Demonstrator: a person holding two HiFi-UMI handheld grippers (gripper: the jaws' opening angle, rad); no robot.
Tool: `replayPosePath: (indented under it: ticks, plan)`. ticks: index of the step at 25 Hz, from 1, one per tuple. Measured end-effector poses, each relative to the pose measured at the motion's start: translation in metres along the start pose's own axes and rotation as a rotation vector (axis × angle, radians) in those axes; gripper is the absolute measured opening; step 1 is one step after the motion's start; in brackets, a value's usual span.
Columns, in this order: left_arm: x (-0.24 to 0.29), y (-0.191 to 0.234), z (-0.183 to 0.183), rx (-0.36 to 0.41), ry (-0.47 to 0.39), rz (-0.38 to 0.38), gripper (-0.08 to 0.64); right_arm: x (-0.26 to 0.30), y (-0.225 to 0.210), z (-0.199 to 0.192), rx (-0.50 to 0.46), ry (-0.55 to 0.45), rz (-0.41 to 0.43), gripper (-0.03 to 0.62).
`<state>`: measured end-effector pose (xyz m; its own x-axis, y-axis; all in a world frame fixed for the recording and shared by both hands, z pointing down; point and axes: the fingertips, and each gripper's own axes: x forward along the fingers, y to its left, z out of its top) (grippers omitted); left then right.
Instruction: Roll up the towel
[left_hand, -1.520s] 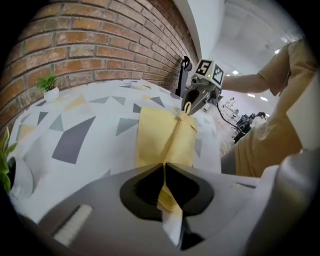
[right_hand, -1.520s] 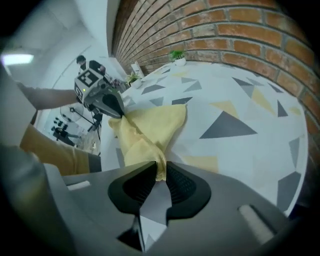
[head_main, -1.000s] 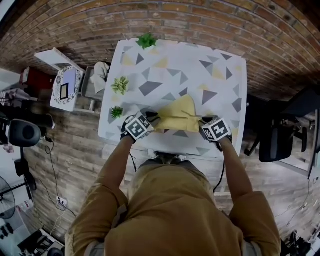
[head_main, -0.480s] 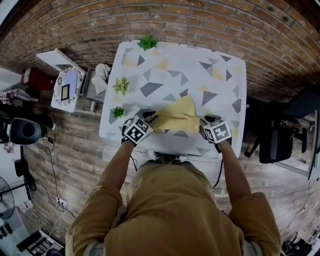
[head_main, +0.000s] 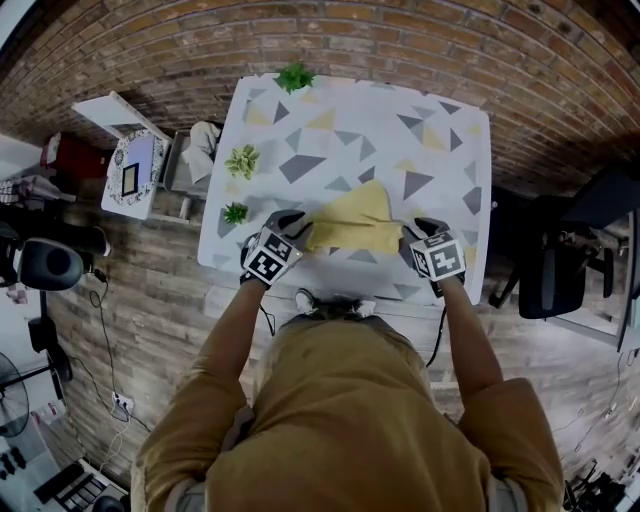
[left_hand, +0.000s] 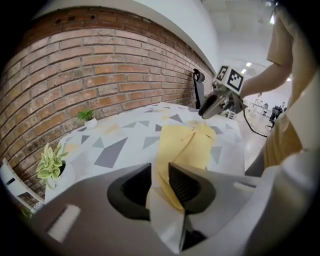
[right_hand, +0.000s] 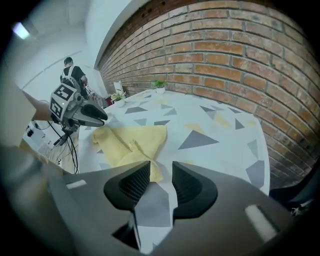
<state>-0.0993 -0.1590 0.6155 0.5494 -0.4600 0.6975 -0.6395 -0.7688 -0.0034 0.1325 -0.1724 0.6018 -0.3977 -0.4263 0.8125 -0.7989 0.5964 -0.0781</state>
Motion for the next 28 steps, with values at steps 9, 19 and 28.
replayPosePath:
  ticks: [9, 19, 28]
  plan:
    - [-0.014, -0.004, -0.003, 0.005, -0.038, 0.044, 0.137, -0.009, 0.006, -0.006, -0.016, -0.027, -0.024, 0.147]
    - [-0.024, -0.015, -0.004, 0.048, -0.068, 0.069, 0.178, -0.017, 0.021, -0.008, -0.079, -0.066, -0.074, 0.167]
    - [-0.020, -0.047, -0.011, 0.219, -0.039, 0.038, 0.201, -0.013, 0.055, -0.033, -0.312, -0.026, -0.114, 0.202]
